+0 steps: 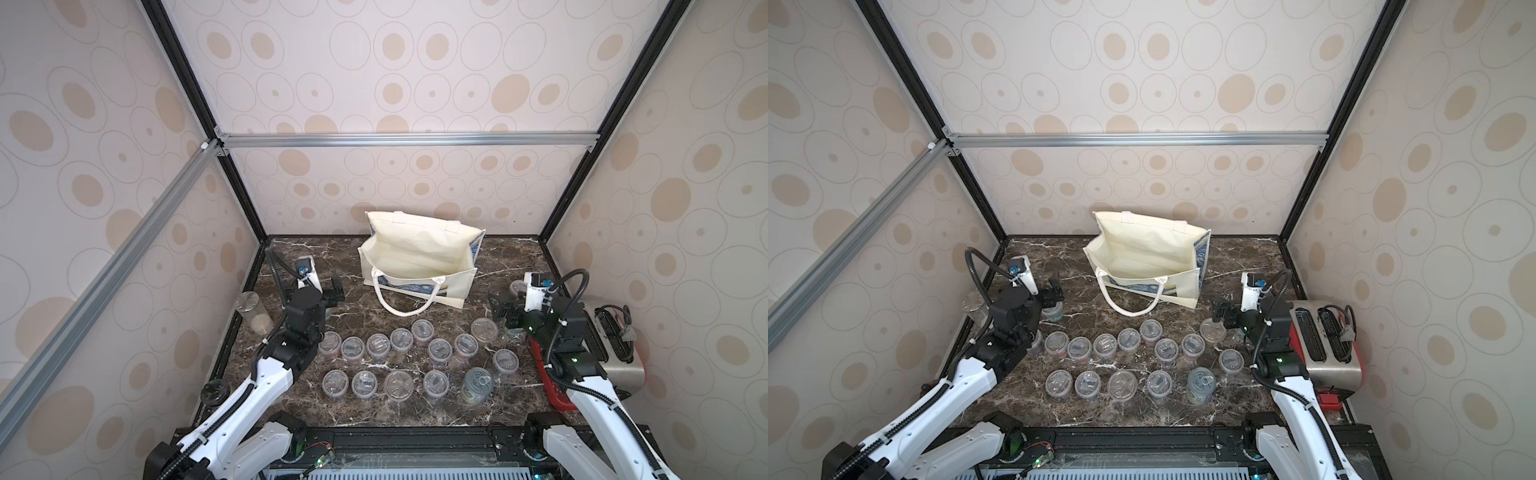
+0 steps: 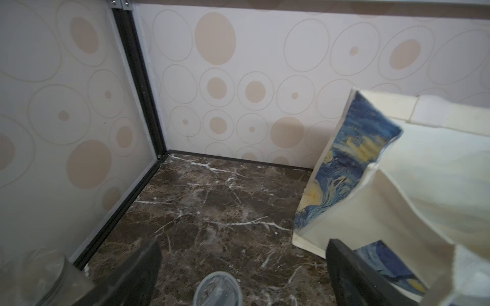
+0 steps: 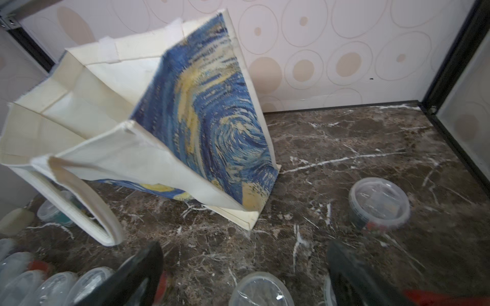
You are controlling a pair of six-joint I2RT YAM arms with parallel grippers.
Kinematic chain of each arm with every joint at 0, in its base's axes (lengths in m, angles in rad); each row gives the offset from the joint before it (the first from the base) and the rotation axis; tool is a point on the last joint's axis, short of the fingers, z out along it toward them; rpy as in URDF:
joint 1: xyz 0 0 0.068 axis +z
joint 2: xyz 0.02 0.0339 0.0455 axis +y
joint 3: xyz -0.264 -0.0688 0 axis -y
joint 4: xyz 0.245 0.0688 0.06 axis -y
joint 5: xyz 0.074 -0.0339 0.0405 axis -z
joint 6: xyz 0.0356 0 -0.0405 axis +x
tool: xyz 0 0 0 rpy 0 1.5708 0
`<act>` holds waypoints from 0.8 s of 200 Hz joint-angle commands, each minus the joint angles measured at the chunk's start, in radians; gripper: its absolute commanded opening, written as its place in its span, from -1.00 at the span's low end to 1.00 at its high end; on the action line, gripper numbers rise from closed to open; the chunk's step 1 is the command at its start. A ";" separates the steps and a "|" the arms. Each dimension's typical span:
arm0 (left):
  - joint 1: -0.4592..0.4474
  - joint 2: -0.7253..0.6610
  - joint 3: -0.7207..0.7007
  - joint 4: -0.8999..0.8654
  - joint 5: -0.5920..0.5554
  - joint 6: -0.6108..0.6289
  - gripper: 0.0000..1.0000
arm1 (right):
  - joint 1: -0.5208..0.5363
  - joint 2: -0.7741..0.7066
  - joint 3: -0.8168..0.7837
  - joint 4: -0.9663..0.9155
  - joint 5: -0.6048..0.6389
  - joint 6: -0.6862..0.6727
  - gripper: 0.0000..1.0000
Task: Take out the seed jars from the canvas bag
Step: Place the canvas bag at the center of the board, then reset both arms
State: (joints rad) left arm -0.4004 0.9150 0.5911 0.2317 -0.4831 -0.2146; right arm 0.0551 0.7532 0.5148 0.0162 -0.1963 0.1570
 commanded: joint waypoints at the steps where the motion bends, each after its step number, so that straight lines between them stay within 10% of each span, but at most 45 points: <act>1: 0.013 -0.067 -0.095 0.137 -0.079 0.064 0.96 | 0.003 -0.041 -0.073 0.094 0.083 -0.049 0.97; 50: 0.053 -0.164 -0.447 0.414 -0.049 0.157 0.95 | 0.023 -0.029 -0.265 0.255 0.271 -0.072 0.97; 160: 0.214 0.222 -0.480 0.770 0.222 0.225 0.96 | 0.025 0.499 -0.314 0.906 0.279 -0.210 0.97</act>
State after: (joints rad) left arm -0.2268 1.0653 0.1024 0.8722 -0.3714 -0.0414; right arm 0.0734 1.1763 0.1585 0.7334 0.0925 0.0010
